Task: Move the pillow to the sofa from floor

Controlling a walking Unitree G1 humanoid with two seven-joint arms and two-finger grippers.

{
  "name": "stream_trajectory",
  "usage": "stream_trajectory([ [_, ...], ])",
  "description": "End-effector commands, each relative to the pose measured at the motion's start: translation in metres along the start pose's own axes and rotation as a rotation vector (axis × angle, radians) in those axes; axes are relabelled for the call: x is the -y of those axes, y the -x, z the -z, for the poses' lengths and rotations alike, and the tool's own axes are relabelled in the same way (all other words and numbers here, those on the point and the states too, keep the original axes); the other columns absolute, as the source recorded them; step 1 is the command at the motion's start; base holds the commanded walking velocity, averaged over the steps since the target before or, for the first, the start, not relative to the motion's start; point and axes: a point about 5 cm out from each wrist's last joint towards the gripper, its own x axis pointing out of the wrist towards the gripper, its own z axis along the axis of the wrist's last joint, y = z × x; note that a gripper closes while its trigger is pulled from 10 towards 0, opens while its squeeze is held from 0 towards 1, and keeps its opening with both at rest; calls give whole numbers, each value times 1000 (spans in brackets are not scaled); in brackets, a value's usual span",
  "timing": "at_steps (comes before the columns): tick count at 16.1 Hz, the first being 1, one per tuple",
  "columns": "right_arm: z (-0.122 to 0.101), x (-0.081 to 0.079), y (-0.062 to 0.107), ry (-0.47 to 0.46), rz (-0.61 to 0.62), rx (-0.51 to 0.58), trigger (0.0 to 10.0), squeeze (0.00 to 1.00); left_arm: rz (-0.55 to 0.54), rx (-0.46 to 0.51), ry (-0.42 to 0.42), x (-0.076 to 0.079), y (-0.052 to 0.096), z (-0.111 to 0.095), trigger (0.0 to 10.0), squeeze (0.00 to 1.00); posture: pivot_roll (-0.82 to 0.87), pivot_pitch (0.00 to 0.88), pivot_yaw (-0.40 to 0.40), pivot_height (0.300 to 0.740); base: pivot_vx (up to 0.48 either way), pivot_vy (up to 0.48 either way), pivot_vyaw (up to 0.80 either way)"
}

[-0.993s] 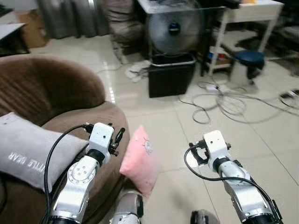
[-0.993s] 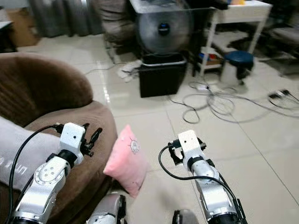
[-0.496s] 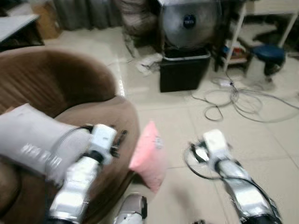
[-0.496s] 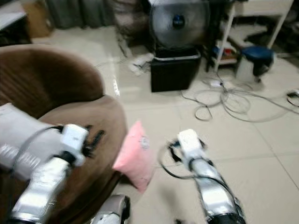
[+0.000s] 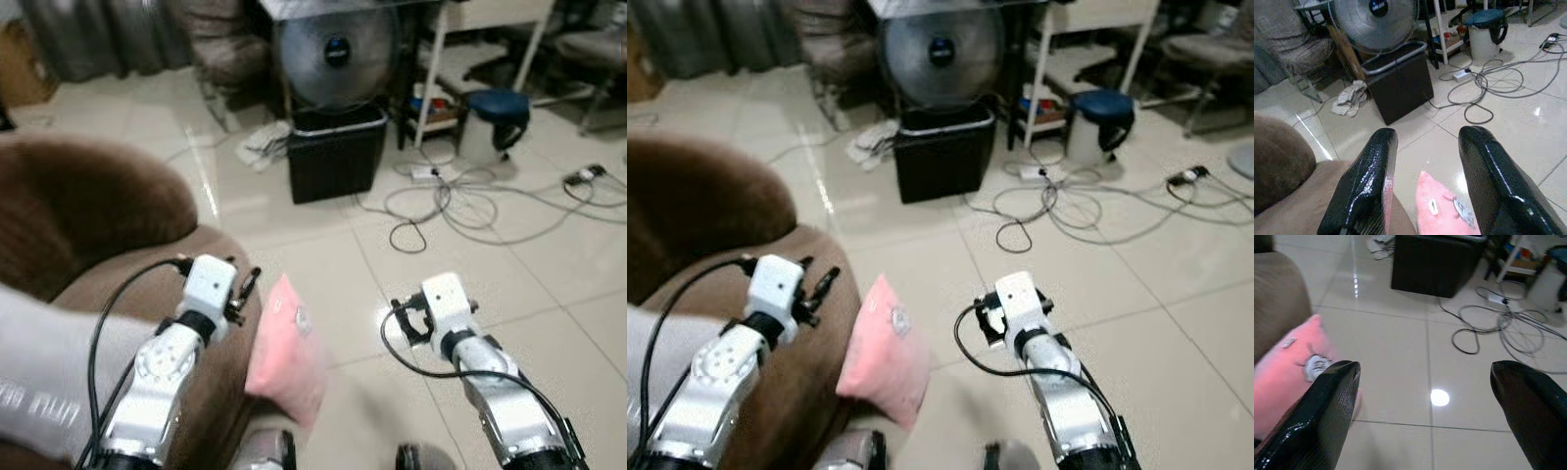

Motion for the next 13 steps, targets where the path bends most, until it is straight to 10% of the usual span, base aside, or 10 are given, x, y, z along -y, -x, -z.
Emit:
stream_trajectory([
  [1,2,7,1,5,17,-2,10000,0,24,9,-2,6,-2,-2,10000,0,48,0,83,656,304,0,0],
  [13,4,3,1,-2,5,-1,10000,0,20,-2,-11,4,0,0,10000,0,51,0,91,656,172,0,-187],
])
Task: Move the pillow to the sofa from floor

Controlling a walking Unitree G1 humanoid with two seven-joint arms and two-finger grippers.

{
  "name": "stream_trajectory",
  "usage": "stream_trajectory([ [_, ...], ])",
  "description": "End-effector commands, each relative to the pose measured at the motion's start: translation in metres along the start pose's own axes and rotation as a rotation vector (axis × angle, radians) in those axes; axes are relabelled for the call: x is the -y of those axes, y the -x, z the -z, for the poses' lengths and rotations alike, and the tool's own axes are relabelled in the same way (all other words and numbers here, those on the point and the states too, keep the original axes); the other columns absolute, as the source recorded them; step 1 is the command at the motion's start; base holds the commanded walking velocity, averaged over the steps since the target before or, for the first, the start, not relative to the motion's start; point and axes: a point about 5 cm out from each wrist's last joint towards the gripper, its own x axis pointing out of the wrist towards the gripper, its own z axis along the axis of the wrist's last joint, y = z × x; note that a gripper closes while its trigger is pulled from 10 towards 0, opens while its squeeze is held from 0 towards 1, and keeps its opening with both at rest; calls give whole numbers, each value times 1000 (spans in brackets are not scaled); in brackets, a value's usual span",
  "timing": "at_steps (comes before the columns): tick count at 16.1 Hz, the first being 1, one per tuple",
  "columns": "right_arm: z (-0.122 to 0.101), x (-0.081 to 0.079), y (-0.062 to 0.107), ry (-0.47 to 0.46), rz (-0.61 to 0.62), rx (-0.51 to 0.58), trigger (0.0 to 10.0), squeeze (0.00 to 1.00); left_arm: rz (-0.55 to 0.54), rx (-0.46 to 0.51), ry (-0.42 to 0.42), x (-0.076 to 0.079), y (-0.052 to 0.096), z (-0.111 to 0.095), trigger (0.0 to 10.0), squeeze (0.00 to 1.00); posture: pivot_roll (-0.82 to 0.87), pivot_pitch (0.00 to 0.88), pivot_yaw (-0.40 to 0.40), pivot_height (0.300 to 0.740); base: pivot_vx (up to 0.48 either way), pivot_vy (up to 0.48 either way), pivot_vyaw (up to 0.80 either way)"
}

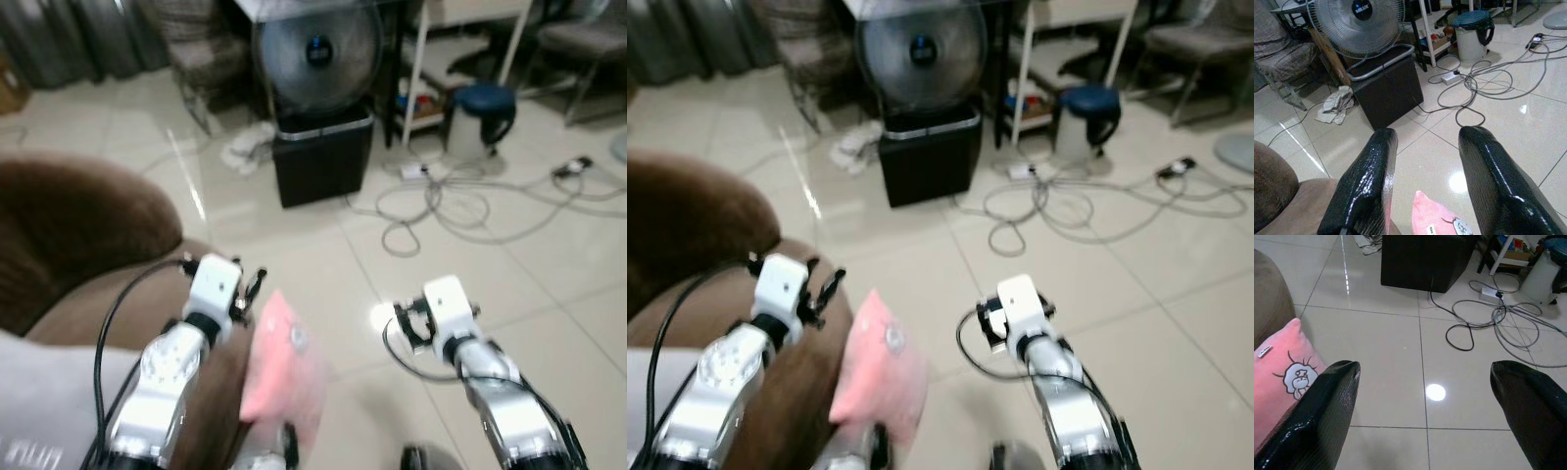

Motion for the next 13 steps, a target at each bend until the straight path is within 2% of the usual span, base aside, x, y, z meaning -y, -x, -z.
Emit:
stream_trajectory([
  [1,-1,2,0,-3,3,6,10000,0,0,-6,-13,-2,1,0,10000,0,51,0,91,656,0,0,0],
  [4,0,2,0,-4,1,-2,10000,0,3,-10,-15,-2,1,0,10000,0,52,0,91,651,0,0,0],
  [13,3,5,1,-5,14,-9,10000,0,7,-11,-18,0,0,1,10000,0,49,0,90,577,0,0,0],
])
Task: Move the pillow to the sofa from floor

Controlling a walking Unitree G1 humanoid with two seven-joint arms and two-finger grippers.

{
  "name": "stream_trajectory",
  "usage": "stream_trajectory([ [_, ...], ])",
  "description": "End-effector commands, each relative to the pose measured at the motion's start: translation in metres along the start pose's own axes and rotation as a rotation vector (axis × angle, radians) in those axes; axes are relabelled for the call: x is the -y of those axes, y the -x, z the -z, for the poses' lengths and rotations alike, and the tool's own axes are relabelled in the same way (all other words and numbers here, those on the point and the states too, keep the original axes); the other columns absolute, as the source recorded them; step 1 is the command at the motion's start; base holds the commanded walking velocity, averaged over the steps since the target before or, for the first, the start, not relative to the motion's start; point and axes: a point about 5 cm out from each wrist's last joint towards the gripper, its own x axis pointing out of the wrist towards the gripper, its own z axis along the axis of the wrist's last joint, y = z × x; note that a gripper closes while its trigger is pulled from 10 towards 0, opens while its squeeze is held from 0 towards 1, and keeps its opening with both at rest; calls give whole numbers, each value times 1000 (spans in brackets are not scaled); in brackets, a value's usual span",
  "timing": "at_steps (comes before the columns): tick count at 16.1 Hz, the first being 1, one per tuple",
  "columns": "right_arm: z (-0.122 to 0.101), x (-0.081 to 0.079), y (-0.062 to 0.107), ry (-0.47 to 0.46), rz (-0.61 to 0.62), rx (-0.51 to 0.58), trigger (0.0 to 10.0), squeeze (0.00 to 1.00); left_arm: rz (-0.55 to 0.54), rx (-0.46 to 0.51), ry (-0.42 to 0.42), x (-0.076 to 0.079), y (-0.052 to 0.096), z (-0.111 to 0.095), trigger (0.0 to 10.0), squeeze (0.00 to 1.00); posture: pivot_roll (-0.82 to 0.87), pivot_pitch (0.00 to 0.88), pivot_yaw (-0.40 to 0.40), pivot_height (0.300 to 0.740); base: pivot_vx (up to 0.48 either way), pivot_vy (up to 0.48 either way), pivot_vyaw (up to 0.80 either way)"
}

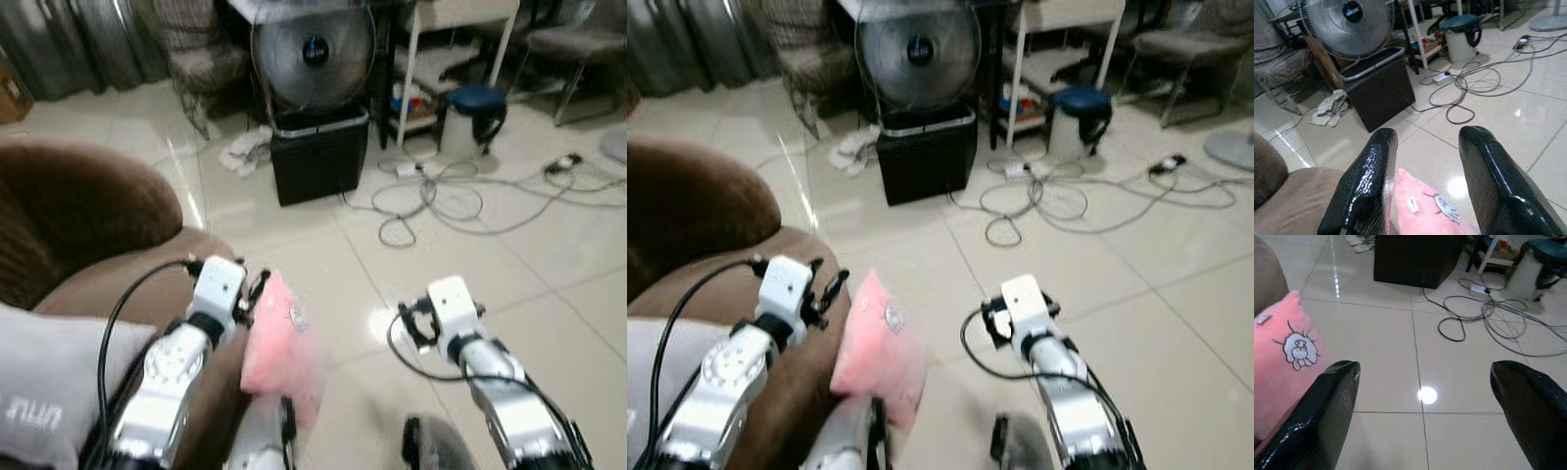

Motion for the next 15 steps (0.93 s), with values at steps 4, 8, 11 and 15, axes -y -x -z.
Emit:
stream_trajectory([
  [4,1,1,1,-10,2,-3,10000,0,14,-17,-27,-2,-3,0,10000,0,52,0,87,577,0,0,0],
  [8,2,-4,3,-3,-20,-14,10000,0,-11,-8,-47,-8,-7,-2,10000,0,68,0,65,577,0,0,0],
  [11,-2,-10,1,-10,-28,-5,10000,0,-36,-3,-49,-10,-10,-4,10000,0,75,0,62,577,0,0,0],
  [15,1,-5,6,28,-46,-10,10000,0,-53,2,-7,8,-12,1,10000,0,15,0,26,577,0,-235,0],
])
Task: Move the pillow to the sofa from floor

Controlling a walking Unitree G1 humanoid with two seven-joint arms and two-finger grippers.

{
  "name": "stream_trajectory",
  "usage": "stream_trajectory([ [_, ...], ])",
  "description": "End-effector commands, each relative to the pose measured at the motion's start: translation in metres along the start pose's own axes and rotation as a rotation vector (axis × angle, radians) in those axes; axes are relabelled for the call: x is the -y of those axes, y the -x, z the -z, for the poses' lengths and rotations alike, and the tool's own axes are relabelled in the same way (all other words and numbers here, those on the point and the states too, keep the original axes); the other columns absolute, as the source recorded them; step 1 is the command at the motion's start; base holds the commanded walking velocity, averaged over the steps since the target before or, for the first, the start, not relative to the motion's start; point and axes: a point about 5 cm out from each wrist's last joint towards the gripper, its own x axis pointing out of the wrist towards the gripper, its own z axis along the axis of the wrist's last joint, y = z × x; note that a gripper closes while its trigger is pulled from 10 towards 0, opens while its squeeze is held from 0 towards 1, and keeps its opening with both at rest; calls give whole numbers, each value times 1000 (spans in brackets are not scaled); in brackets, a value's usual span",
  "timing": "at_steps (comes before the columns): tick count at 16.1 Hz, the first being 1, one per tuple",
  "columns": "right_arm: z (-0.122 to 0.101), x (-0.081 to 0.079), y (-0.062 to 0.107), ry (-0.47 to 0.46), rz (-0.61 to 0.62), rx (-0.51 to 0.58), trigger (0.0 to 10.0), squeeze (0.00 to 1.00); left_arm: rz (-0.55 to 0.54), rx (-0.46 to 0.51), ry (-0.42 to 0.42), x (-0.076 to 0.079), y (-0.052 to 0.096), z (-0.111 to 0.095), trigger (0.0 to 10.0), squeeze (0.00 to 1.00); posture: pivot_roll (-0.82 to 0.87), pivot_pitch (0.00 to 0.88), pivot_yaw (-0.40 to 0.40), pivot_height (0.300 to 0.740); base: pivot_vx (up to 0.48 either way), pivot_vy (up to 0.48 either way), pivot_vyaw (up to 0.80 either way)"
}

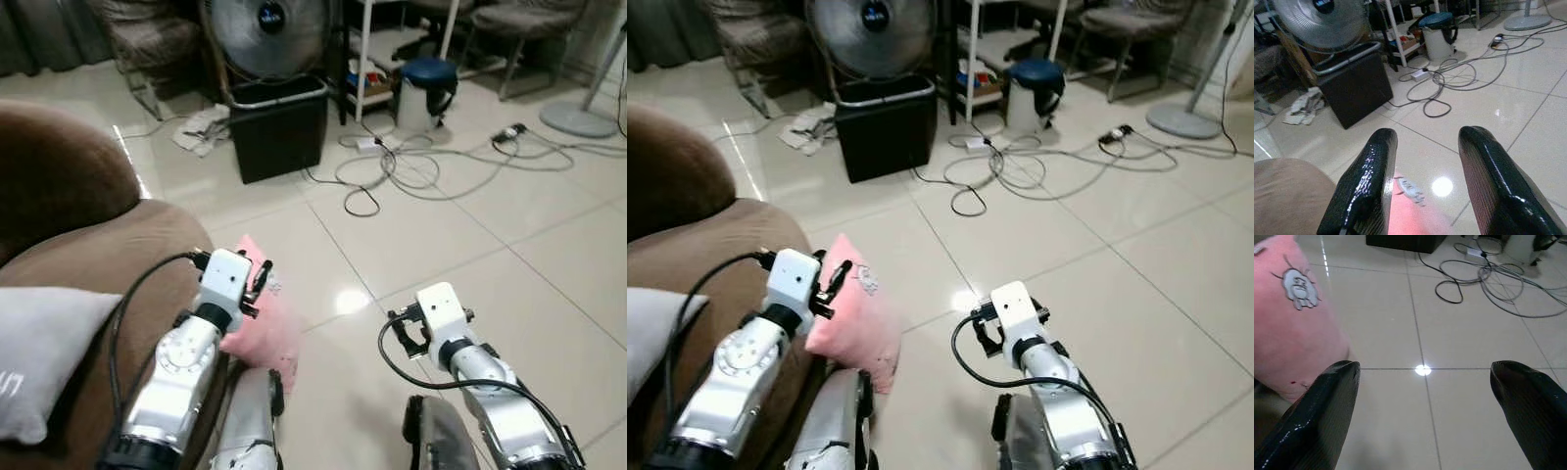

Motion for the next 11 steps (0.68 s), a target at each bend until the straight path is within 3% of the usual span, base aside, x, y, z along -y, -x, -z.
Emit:
stream_trajectory([
  [1,1,11,6,18,14,-7,10000,0,0,-22,1,8,1,7,10000,0,13,0,3,577,0,-315,0],
  [3,4,18,11,44,18,-36,10000,0,-57,-25,51,13,-1,10,10000,0,-6,0,-21,577,0,0,0],
  [8,2,25,29,60,41,-35,10000,0,8,-70,17,36,-2,18,10000,0,-80,0,40,577,0,0,0],
  [9,7,21,33,53,34,-54,10000,0,-21,-84,7,33,-3,20,10000,0,-50,0,31,577,0,0,0],
  [11,14,1,35,38,-27,-82,10000,0,-123,-117,42,11,-4,24,10000,0,-19,10,26,577,0,0,0],
])
